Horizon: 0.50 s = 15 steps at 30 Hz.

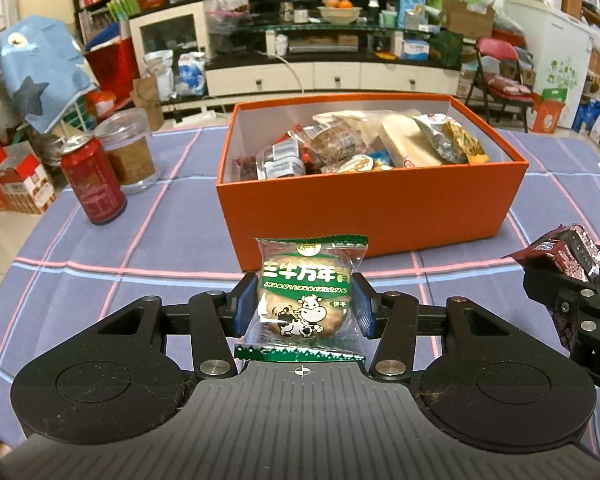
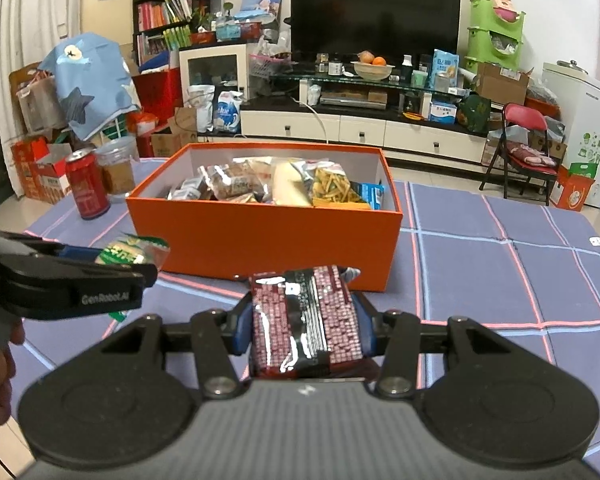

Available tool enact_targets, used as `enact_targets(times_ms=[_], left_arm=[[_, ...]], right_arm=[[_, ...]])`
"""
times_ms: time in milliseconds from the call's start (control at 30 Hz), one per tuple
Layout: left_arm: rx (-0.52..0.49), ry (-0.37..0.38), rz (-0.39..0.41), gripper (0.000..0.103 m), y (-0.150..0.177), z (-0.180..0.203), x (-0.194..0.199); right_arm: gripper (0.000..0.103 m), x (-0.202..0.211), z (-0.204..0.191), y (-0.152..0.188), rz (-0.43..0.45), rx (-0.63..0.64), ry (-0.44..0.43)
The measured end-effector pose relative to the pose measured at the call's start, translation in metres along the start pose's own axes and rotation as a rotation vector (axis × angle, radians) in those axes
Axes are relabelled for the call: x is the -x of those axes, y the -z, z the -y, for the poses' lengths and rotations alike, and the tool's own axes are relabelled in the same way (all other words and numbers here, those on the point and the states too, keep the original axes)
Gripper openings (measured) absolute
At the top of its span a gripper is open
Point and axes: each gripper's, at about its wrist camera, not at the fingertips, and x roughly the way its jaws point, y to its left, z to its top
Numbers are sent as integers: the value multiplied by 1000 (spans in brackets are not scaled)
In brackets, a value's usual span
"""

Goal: Organize snacks
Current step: 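Carry both packets over the orange box and open both tools to drop them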

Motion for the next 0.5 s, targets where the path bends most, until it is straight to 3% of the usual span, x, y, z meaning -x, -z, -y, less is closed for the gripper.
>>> enact_targets(times_ms=[233, 400, 500], left_arm=[[78, 75, 31, 23, -12, -16, 21], [124, 82, 100, 23, -55, -27, 25], [136, 85, 125, 23, -87, -25, 7]], right_arm=[[49, 15, 13, -19, 45, -42, -62], [49, 7, 38, -68, 125, -102, -58], [49, -22, 49, -98, 138, -132, -67]])
